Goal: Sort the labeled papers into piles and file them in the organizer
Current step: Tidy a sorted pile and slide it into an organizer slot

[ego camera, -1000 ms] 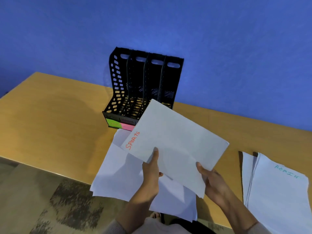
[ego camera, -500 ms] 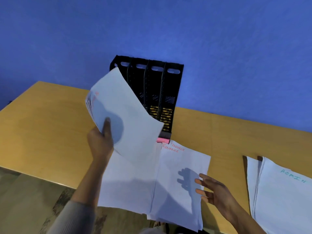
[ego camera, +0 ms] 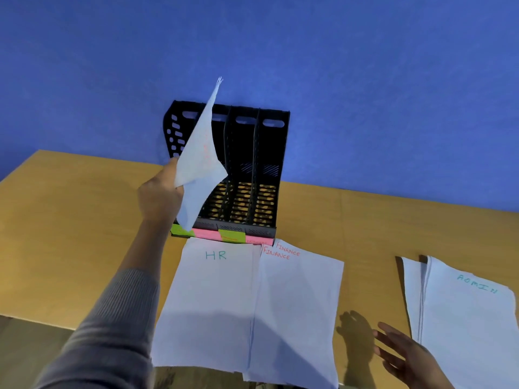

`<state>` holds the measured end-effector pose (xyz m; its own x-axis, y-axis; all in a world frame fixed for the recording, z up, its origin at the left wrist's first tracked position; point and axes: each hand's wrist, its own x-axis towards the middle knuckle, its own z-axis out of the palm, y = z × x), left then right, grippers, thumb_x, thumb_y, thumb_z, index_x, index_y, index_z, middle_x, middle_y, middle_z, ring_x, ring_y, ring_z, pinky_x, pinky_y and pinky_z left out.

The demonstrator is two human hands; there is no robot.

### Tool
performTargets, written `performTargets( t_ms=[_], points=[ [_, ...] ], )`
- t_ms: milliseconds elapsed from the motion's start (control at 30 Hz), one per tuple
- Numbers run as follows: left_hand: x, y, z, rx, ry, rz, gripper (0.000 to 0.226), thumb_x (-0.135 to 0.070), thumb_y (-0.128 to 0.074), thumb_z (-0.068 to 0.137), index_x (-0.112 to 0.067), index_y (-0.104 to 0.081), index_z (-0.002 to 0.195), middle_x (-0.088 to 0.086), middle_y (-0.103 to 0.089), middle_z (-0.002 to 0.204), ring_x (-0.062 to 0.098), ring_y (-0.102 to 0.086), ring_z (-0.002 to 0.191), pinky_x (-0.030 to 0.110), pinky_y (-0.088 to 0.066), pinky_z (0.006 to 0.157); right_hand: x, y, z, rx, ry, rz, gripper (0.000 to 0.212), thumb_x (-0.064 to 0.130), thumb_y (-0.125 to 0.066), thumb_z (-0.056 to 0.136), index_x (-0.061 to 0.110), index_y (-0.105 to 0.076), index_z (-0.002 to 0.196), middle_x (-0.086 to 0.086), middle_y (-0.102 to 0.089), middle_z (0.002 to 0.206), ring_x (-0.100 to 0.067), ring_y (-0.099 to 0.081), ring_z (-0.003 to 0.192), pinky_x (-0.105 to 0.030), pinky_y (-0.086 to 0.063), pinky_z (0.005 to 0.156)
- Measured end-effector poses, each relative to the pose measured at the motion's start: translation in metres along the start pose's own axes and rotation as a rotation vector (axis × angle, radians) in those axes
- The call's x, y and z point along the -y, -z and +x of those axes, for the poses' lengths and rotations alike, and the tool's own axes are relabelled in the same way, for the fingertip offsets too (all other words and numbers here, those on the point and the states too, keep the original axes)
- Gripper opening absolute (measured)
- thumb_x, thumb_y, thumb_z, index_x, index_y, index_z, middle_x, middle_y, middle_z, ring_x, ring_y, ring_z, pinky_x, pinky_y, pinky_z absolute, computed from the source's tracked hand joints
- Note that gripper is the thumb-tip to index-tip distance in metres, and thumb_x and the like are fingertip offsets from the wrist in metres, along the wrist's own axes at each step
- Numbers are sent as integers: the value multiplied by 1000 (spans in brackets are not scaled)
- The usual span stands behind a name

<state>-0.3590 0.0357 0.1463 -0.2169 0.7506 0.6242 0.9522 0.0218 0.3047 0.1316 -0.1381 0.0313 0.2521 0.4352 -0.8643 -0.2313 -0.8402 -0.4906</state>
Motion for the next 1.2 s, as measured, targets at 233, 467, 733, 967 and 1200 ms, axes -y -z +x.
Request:
performTargets(
  t_ms=[233,467,733,967,1200],
  points=[
    [-6,-18,15,-130,-146,16,36,3,-49,83,-6,-70,110,4,-42,47,18,-30,38,20,-23,41,-1,3,-4,-51,-35,28,20,32,-54,97,19,-68,102,-5,-72,101,-34,-64,94,-49,-39,105],
    [-15,-35,24,-77,-154,42,39,3,-47,80,-4,-68,112,11,-49,51,22,-39,38,25,-35,39,-4,2,0,-55,-45,39,21,35,-59,95,18,-68,104,-8,-71,104,-33,-62,97,-49,-42,99],
    [0,-89,4,219,279,-94,29,-7,-44,98,-7,-44,127,20,-63,102,40,-62,88,46,-52,67,-10,-2,5,-27,-66,24,22,36,-60,94,19,-66,106,-7,-70,105,-32,-60,97,-47,-41,93],
    [8,-120,-29,189,452,-325,31,-11,-34,103,-5,-43,132,28,-61,92,45,-60,90,45,-48,68,-12,-6,7,26,-65,23,26,35,-55,97,16,-63,113,-9,-66,112,-34,-57,104,-50,-39,102],
    [0,-122,-17,-36,619,-576,43,-39,-29,103,-11,-51,127,2,-62,87,-2,-52,65,11,-38,64,-13,-11,8,46,-25,-25,25,33,-55,97,16,-64,113,-10,-68,112,-32,-60,100,-48,-43,97]
  ],
)
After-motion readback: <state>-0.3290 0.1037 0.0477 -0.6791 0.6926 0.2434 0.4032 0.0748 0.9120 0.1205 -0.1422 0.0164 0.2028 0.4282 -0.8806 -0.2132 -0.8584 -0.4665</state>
